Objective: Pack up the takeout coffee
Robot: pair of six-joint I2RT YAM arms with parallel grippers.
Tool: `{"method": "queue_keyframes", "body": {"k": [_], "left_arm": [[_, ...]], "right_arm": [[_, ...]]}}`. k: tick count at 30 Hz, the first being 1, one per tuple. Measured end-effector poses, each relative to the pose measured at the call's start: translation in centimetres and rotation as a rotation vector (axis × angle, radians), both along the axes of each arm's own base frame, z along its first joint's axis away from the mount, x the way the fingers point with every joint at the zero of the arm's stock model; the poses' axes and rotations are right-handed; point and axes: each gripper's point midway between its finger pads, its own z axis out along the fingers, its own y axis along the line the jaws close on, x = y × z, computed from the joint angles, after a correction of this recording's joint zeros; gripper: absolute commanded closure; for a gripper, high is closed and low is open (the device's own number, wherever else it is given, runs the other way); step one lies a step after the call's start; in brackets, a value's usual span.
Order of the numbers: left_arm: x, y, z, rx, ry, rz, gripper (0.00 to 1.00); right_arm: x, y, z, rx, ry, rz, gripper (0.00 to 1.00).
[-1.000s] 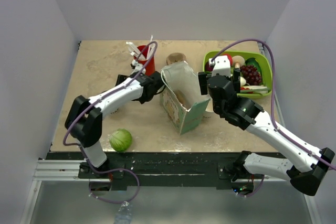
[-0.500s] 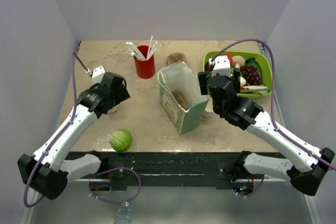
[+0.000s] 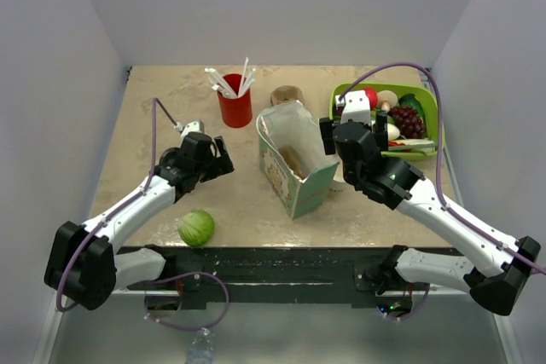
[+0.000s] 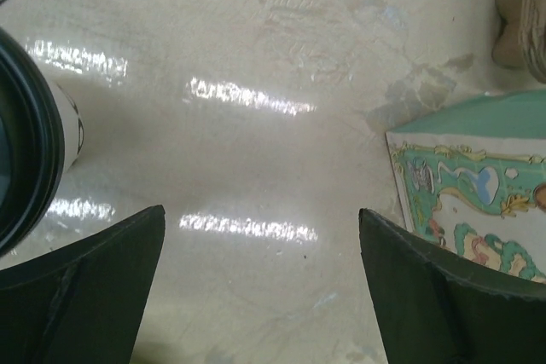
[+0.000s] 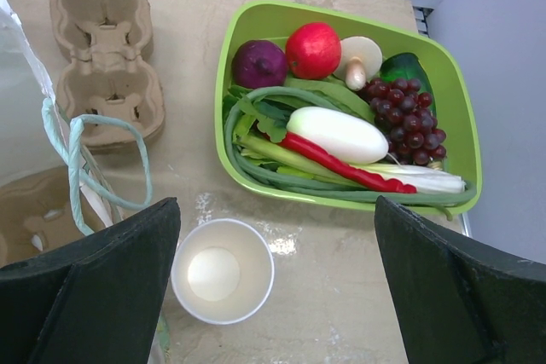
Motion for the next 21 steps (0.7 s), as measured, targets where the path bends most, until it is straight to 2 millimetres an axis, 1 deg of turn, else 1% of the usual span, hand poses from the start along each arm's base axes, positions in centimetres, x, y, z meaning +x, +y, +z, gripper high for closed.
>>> {"method": "queue_keyframes", "body": {"k": [4,8,10,14,21], "left_arm": [[1.7,0.3,0.3,0.024,-0.06,0.021,0.0],[2.2,1.6,0.1,0.055,-0.077,0.075,0.0],[2.0,2.7,-0.5,0.078,-0.065,0.107,0.0],[1.0,4.8,-1.6,0.116,-0.041,0.161,0.0],[-0.4,6.9,-0.9,0.15,-0.045,0.237,0.0]], "right_arm": [[0.0,0.0,0.0,-0.002,0.0,0.0,0.02],[0.0,0.0,0.0,-0.004,0.0,-0.001,0.02],[0.0,-0.1,0.0,-0.005,-0.001,-0.002,0.02],[0.0,-0.1,0.0,-0.005,0.0,-0.003,0.02],[0.1,0.0,-0.2,-0.012,0.004,-0.005,0.02]]}}
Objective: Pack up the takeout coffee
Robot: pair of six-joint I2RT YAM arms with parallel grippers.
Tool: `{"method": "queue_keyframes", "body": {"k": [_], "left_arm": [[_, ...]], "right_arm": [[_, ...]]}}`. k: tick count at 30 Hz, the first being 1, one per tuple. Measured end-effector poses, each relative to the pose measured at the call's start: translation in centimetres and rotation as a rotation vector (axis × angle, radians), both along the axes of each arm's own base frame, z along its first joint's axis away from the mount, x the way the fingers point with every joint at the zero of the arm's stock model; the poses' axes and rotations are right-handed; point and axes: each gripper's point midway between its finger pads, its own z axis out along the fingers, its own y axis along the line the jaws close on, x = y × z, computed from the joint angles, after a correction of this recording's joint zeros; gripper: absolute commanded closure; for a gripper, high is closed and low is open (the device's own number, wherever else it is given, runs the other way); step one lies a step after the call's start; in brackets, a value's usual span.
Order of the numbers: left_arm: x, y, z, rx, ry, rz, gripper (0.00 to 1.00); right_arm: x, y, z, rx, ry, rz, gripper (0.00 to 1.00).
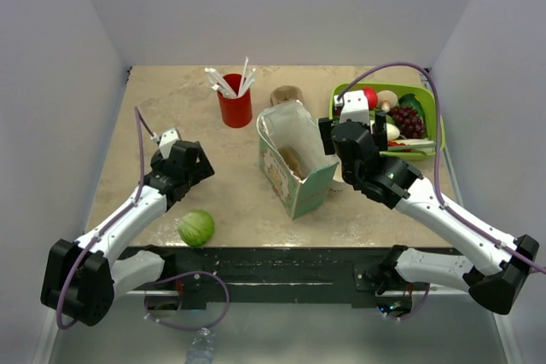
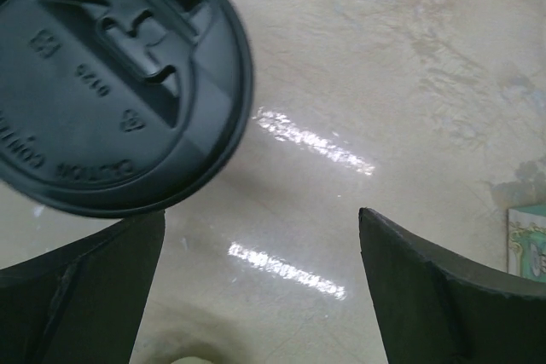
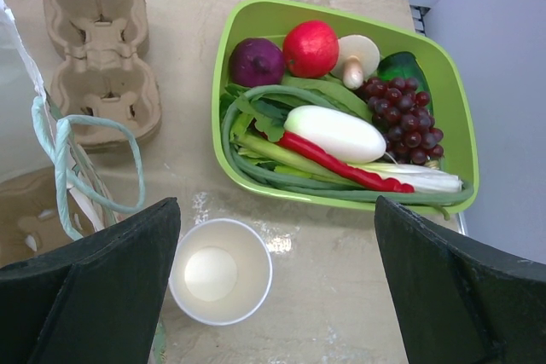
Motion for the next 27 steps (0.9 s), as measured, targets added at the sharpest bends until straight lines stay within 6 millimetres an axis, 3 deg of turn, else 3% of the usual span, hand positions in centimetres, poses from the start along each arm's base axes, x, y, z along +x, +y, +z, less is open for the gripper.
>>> {"method": "queue_keyframes", "body": {"k": [8,13,16,22,27], "left_arm": [[-2.3,3.1,-0.2,0.028,0.042,0.144,0.0],[-3.1,2.7,0.6,-0.021,0.048,0.141,0.01],[-3.4,1.1,3.4,-0.109,0.048,0.094,0.02],[-1.2,0.5,12.9,-0.205,-0.116,0.136,0.06],[0.9,1.6,14.2,-0.15,-0.096,0.242,0.12]], "right_arm": [[0.0,0.0,0.0,-0.001,0.001,0.0,0.02],[0.0,0.0,-0.1,-0.002,0.001,0.0,0.02],[0.0,0.0,0.0,-0.003,0.001,-0.001,0.02],[0.0,0.0,0.0,-0.002,0.001,0.0,0.03],[0.0,0.0,0.1,0.002,-0.002,0.001,0.02]]}}
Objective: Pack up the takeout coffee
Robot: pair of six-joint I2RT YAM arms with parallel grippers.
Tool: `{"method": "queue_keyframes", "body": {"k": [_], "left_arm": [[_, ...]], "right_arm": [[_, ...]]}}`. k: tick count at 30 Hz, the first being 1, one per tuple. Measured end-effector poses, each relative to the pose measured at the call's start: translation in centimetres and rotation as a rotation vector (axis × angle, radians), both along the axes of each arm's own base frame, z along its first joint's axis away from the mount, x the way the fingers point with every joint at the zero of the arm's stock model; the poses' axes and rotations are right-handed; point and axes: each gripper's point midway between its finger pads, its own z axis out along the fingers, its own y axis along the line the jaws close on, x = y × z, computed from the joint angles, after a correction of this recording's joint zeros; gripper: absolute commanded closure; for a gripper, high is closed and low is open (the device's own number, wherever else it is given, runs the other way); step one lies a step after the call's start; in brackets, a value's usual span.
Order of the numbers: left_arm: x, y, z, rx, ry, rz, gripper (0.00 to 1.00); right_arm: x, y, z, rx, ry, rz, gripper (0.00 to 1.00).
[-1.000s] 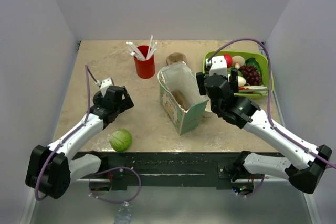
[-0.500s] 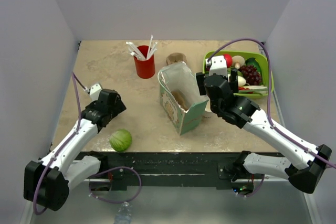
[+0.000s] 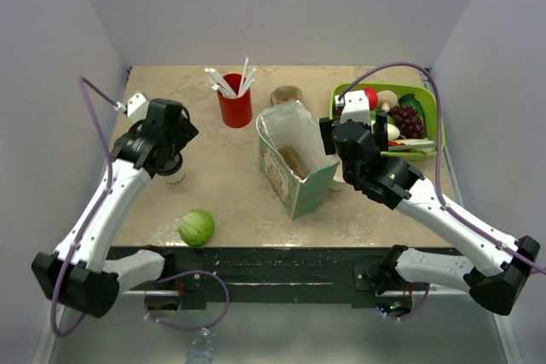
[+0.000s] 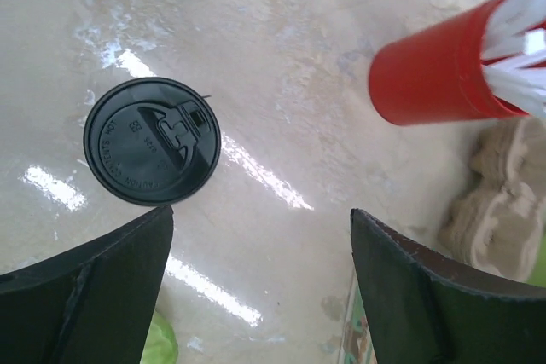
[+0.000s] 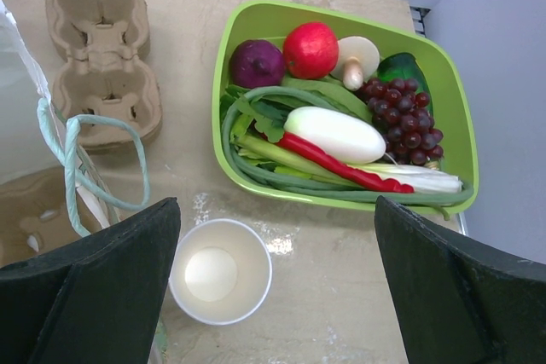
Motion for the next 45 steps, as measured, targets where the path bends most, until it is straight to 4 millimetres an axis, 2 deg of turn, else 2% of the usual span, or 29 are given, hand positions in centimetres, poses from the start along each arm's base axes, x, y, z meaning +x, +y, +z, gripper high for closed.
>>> {"method": "queue_keyframes", "body": {"k": [2,6,11,15,23,27,37,45], "left_arm": [[1.4,0.3,-1.2,0.027,0.054,0.04,0.14],[2.0,1.4,-3.5,0.051,0.137,0.091,0.19],[2.5,3.7,-3.6,0.045,0.132,0.168,0.27],[3.1,4.7,-4.7,0.038,0.145,0.203,0.32],[4.1,4.3,-8.0,0.024,0.224,0.21,0.41],[4.7,4.0,-8.9,0.008,0.214,0.201,0.43],[5.2,4.1,-9.6,0.002,0.198,0.227,0.53],[5.4,4.2,-9.7,0.017,0.208,0.228,0.56]], "right_arm": [[-0.1,0.0,0.1,0.004,-0.003,0.0,0.02],[-0.1,0.0,0.2,0.011,-0.005,0.006,0.02],[-0.1,0.0,0.2,0.011,-0.005,0.007,0.03],[-0.1,0.0,0.2,0.011,-0.005,0.006,0.03],[-0.1,0.0,0.2,0.011,-0.004,0.006,0.03],[-0.1,0.0,0.2,0.011,-0.005,0.006,0.03],[-0.1,0.0,0.2,0.01,-0.004,0.006,0.03],[0.1,0.2,-0.2,-0.001,0.005,0.005,0.03]]}}
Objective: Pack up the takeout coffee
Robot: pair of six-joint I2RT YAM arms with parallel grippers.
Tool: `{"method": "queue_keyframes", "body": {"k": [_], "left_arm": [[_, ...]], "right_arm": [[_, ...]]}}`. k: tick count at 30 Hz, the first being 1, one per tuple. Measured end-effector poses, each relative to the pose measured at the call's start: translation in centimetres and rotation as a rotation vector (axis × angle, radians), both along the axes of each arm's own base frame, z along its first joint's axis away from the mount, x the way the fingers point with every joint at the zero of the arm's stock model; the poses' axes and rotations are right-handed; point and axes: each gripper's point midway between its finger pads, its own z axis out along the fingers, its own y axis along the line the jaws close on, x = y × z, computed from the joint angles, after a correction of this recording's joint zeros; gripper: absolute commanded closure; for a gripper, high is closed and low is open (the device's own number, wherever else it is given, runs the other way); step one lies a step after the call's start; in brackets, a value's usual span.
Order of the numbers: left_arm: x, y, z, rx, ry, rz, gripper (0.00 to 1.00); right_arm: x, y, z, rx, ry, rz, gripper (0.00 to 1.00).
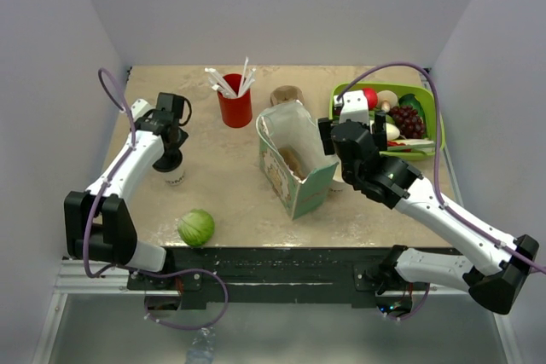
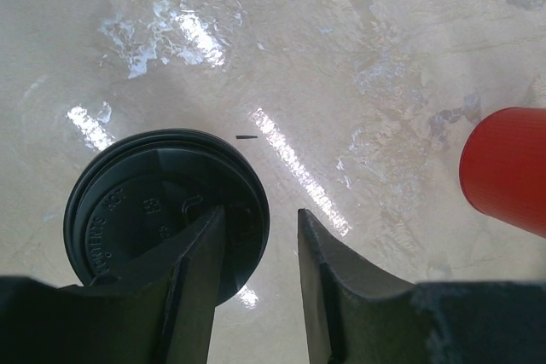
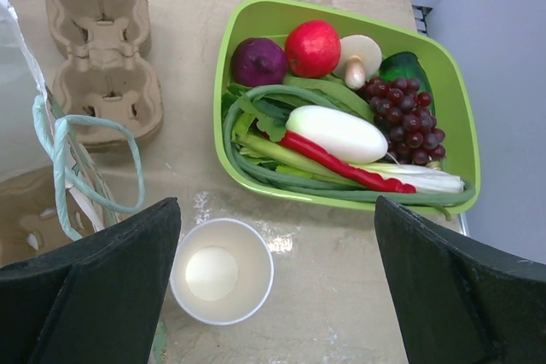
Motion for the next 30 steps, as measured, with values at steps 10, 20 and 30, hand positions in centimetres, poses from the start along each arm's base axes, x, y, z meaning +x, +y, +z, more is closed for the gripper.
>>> {"method": "queue_keyframes", "body": {"k": [10,20,30], "left_arm": [[-1.5,-0.1,-0.1,0.013,0.065,-0.053,0.56],[-2.2,0.1,-0.3,0.028,0.101,-0.076,0.66],[-2.6,0.3,-0.4,0.042,0.12,-0.079,0.81]], "right_arm": [[0.0,-0.4,0.1,-0.009,-0.008,-0.022,0.03],[0.0,-0.4,0.1,-0.011,-0.007,-0.024,0.03],[0.0,-0.6,0.2,-0.007,-0.016,-0.032,0.05]]}}
